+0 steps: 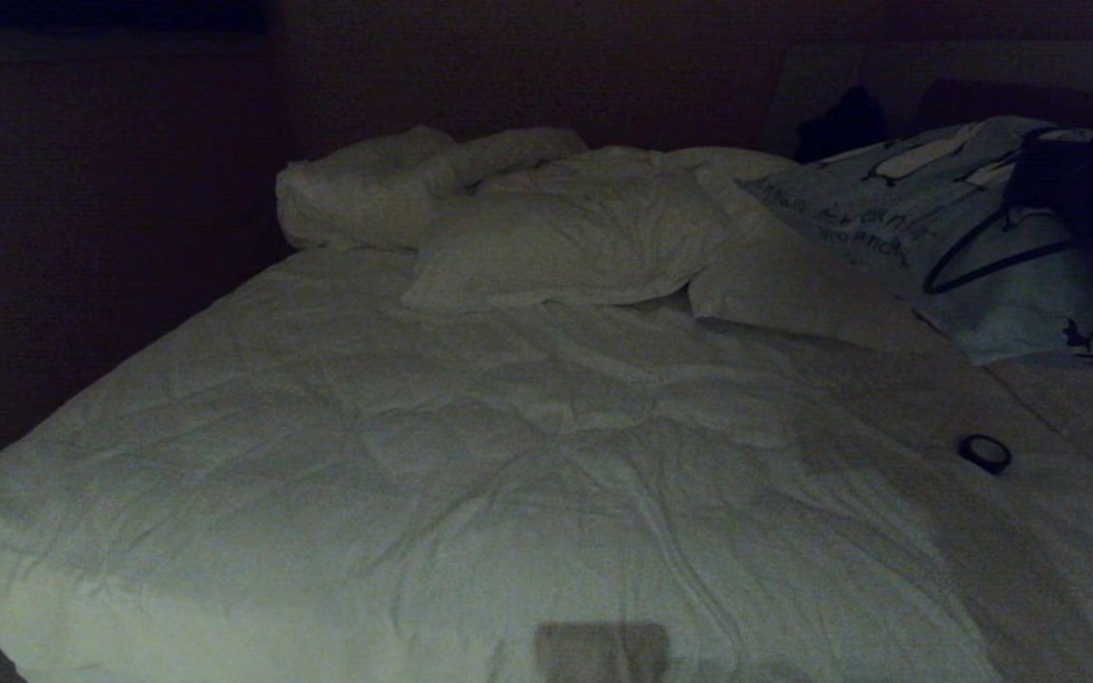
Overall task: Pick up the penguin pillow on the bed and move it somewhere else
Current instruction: Move to the head of the bed
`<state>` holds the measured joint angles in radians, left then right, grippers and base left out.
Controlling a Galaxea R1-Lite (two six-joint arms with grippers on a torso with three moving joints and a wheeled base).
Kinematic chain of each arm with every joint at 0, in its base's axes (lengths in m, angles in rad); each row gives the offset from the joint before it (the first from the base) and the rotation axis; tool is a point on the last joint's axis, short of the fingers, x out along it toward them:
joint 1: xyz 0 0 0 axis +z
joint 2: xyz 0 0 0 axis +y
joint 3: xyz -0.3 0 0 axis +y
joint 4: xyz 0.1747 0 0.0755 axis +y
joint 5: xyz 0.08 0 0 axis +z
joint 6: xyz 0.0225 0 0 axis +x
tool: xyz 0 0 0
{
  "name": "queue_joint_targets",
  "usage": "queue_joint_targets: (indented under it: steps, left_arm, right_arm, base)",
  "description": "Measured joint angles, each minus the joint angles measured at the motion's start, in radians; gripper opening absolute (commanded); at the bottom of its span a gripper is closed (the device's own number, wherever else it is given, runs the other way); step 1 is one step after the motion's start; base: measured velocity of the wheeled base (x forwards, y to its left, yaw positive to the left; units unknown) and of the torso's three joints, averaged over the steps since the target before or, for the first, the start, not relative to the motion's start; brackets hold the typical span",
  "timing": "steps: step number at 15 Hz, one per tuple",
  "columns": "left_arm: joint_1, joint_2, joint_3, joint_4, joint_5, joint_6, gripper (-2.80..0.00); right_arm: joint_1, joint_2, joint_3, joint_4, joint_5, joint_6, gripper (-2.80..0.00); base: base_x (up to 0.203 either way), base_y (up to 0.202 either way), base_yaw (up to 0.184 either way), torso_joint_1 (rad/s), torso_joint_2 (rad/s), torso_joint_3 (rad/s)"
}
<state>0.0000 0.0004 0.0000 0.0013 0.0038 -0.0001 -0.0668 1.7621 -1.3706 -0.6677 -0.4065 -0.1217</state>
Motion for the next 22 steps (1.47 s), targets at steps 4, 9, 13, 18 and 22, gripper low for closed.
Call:
queue_joint_targets:
  steps: [4, 9, 13, 18, 22]
  left_arm:
    - [0.000, 0.000, 0.000, 0.000, 0.000, 0.000, -2.80]
    - [0.000, 0.000, 0.000, 0.000, 0.000, 0.000, -2.80]
    - [0.000, 0.000, 0.000, 0.000, 0.000, 0.000, -2.80]
    - [0.000, 0.000, 0.000, 0.001, 0.000, -0.006, -2.80]
    - [-0.001, 0.000, 0.000, 0.002, 0.000, -0.007, -2.80]
  right_arm:
    - [-0.015, 0.000, -0.002, 0.000, 0.013, 0.000, -2.80]
    - [-0.022, 0.000, -0.002, 0.000, 0.022, 0.000, -2.80]
    - [-0.034, 0.001, -0.002, 0.000, 0.038, 0.000, -2.80]
    - [-0.040, 0.001, -0.002, 0.000, 0.044, 0.000, -2.80]
    - [-0.069, 0.001, -0.004, 0.001, 0.067, 0.003, -2.80]
  base:
    - [0.000, -0.192, 0.001, 0.002, 0.00, 0.002]
    - [0.000, -0.193, 0.001, 0.000, 0.00, 0.004]
    - [0.000, -0.192, 0.001, 0.001, 0.00, 0.002]
    - [0.000, -0.114, 0.000, 0.004, 0.00, 0.003]
    - [0.000, 0.000, 0.000, 0.000, 0.00, 0.000]
